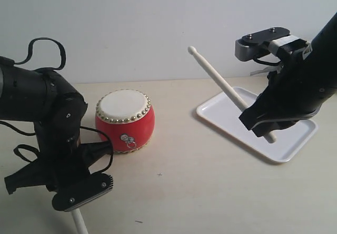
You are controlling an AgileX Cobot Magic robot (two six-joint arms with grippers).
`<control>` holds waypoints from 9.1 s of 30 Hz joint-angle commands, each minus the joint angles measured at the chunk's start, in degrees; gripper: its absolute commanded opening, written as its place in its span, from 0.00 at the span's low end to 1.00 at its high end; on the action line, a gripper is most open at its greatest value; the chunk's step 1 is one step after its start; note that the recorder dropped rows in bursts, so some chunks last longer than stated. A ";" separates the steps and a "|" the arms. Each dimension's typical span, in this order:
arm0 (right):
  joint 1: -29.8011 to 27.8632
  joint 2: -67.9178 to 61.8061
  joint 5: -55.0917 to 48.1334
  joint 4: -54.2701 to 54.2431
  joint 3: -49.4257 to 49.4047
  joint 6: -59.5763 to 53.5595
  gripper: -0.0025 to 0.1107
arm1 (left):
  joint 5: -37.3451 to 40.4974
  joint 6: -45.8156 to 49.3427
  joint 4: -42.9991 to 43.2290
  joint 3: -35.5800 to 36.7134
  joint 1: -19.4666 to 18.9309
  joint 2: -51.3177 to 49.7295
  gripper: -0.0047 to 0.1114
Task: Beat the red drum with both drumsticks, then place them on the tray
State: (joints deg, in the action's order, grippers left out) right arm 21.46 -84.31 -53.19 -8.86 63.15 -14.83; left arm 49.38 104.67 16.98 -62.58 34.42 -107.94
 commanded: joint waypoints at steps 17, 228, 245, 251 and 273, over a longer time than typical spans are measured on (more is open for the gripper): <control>-0.16 0.30 -0.17 0.42 -0.06 -0.47 0.02 | -2.78 0.24 -5.60 2.00 -0.75 -0.90 0.31; 11.11 -25.78 -16.77 -2.19 35.44 7.19 0.02 | 7.21 -86.92 -28.46 1.26 -24.53 22.53 0.04; 11.01 -24.25 -16.77 -5.26 38.74 7.34 0.02 | 4.79 -83.13 -32.67 1.08 -24.37 22.29 0.04; 11.01 -23.50 -16.77 -1.68 38.89 8.92 0.02 | 18.57 -81.55 -31.23 -6.13 -21.15 13.48 0.04; 9.66 -24.52 -16.77 0.24 38.89 8.85 0.02 | 20.58 -83.86 -27.00 -21.47 -17.46 0.95 0.04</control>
State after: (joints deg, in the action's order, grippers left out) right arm 31.54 -108.12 -70.19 -9.15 101.86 -5.37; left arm 69.65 20.51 -11.10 -82.88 17.58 -110.01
